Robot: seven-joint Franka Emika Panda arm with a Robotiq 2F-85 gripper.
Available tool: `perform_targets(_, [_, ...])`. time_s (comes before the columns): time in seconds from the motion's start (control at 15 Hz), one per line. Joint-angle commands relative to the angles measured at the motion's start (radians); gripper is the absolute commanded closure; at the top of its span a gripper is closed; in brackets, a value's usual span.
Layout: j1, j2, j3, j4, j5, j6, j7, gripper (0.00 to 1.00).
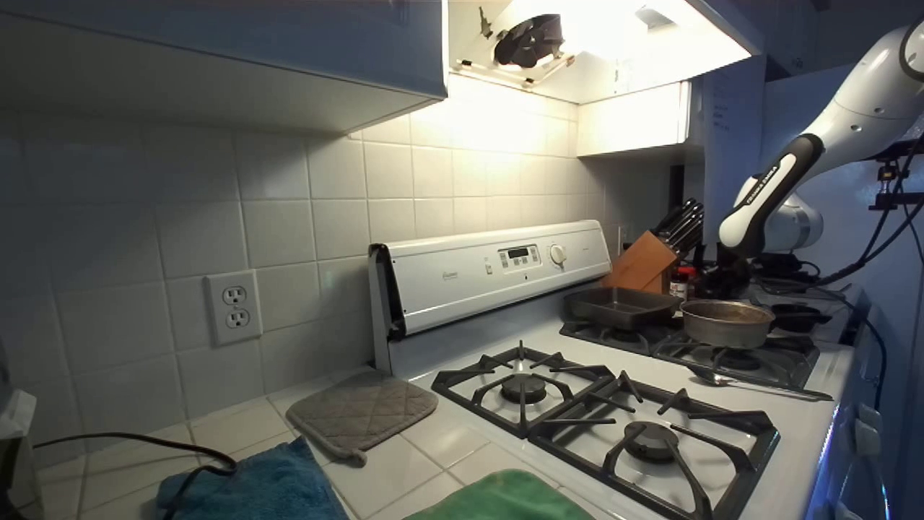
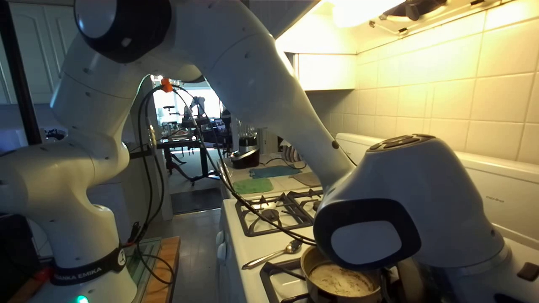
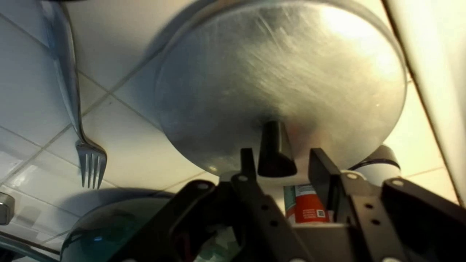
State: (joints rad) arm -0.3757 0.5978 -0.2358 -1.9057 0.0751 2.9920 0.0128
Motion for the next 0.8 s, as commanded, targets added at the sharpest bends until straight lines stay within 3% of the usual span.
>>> perform_targets(0.0, [0.012, 0.01, -0.014, 0.005, 0.007, -0.004, 0.026, 0.25])
perform_targets(0.2, [0.013, 0.002, -0.015, 0.0, 0.009, -0.015, 0.032, 0.05])
perform_targets(0.27, [0.014, 0.0, -0.015, -0.003, 0.008, -0.016, 0.034, 0.48])
perform_targets(0.4, [0.015, 0.0, -0.016, -0.005, 0.007, -0.016, 0.036, 0.46])
perform_targets(0.73, [0.024, -0.007, -0.023, -0.011, 0.008, -0.036, 0.053, 0.81])
